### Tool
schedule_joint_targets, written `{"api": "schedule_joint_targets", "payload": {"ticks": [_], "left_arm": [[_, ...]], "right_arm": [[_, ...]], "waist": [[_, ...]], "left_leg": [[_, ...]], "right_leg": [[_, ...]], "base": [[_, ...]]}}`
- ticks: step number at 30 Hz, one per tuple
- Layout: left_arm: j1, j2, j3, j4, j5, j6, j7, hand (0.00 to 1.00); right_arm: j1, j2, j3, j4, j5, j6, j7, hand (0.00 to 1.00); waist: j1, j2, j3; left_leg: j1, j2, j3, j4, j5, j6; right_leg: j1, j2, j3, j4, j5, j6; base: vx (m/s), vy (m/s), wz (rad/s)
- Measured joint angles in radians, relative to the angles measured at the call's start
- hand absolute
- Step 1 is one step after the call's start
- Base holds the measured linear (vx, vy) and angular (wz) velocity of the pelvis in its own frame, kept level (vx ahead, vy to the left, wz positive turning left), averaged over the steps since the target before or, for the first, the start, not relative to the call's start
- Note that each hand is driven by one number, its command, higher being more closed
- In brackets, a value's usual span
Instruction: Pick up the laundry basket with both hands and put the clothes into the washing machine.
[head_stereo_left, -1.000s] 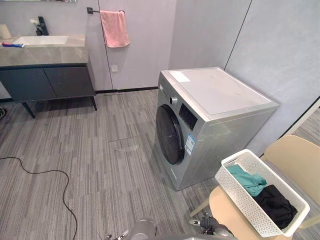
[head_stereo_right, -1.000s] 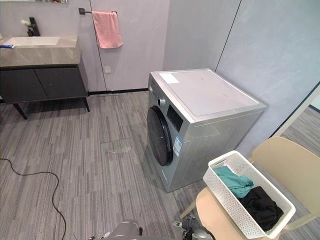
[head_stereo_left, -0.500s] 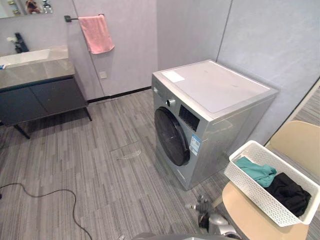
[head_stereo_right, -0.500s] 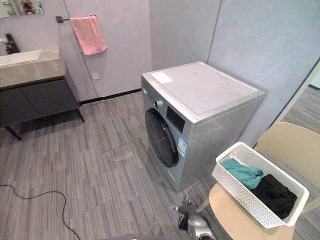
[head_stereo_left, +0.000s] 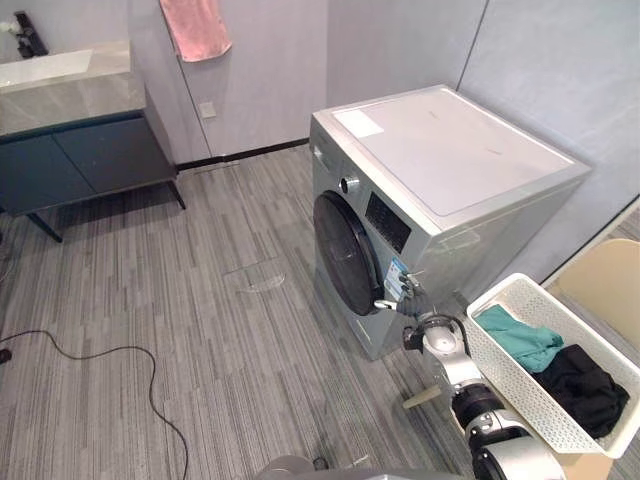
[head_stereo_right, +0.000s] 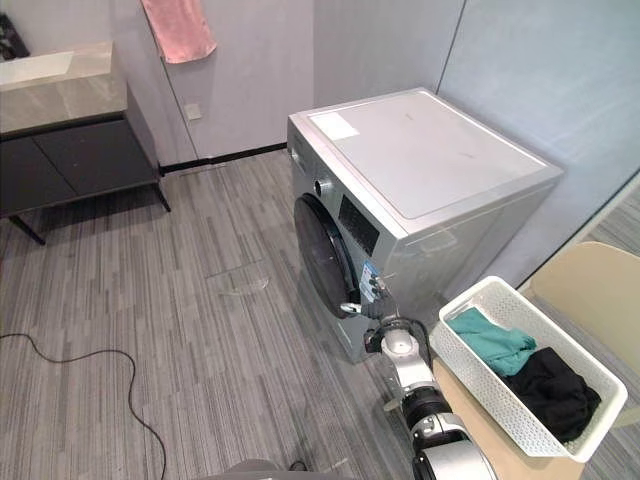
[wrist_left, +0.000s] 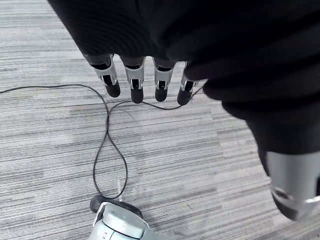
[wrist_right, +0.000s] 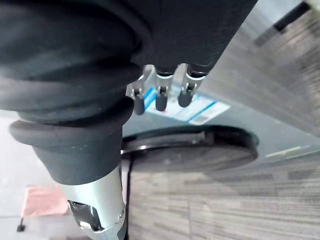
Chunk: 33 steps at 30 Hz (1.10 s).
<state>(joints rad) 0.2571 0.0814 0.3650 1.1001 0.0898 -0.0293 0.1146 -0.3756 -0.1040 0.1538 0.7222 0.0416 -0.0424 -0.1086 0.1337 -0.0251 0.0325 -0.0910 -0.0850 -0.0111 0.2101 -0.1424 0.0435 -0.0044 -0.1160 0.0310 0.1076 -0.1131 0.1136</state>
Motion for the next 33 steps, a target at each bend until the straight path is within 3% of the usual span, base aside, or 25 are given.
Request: {"api": "schedule_joint_targets", "payload": {"ticks": [4,12,18,21,26,33], "left_arm": [[-0.005,-0.001,0.023,-0.001,0.003,0.001,0.0,0.0],[-0.051,0.001,0.007,-0.013,0.003,-0.006,0.0,0.0],[-0.105,0.001,-0.057,-0.039,-0.01,-0.019,0.012,0.0],[-0.121,-0.009,-0.101,-0.039,-0.019,-0.02,0.021,0.0],[-0.13,-0.019,-0.141,-0.048,-0.02,-0.025,0.024,0.0],[-0.166,-0.032,-0.179,-0.055,-0.061,-0.038,0.042,0.0]], "right_arm": [[-0.036,0.007,0.053,0.022,-0.003,0.0,0.005,0.0],[-0.186,0.036,0.058,0.314,-0.004,0.011,0.005,0.0],[-0.346,-0.015,-0.125,0.395,-0.004,0.025,-0.032,0.0],[-0.402,-0.023,-0.138,0.386,0.004,0.029,-0.047,0.0],[-0.487,-0.024,-0.168,0.317,0.048,0.031,-0.068,0.0],[-0.644,-0.118,-0.239,0.312,0.08,0.04,-0.113,0.0]], "waist": [[0.017,-0.007,0.004],[0.05,-0.027,0.032],[0.078,0.013,0.122],[0.076,0.05,0.146],[0.077,0.07,0.173],[0.075,0.116,0.212]], "left_leg": [[0.0,0.001,-0.015,-0.002,0.0,0.0],[-0.01,0.004,-0.07,-0.009,0.022,-0.008],[-0.119,0.002,-0.136,0.044,0.063,-0.013],[-0.173,0.007,-0.153,0.086,0.054,-0.02],[-0.253,0.034,-0.117,0.111,0.06,-0.031],[-0.325,0.036,-0.116,0.103,0.098,-0.073]], "right_leg": [[0.003,0.003,-0.003,-0.008,0.002,-0.002],[0.017,0.007,-0.057,-0.026,0.024,-0.012],[-0.036,0.011,-0.141,-0.005,0.043,-0.022],[-0.079,0.011,-0.187,0.05,0.027,-0.034],[-0.176,-0.011,-0.254,0.123,0.027,-0.034],[-0.297,-0.039,-0.279,0.254,-0.019,-0.047]], "base": [[0.06,-0.031,0.0],[-0.02,-0.035,0.18],[-0.17,-0.033,0.36],[-0.21,-0.001,0.25],[-0.18,0.005,-0.07],[-0.05,-0.053,0.12]]}}
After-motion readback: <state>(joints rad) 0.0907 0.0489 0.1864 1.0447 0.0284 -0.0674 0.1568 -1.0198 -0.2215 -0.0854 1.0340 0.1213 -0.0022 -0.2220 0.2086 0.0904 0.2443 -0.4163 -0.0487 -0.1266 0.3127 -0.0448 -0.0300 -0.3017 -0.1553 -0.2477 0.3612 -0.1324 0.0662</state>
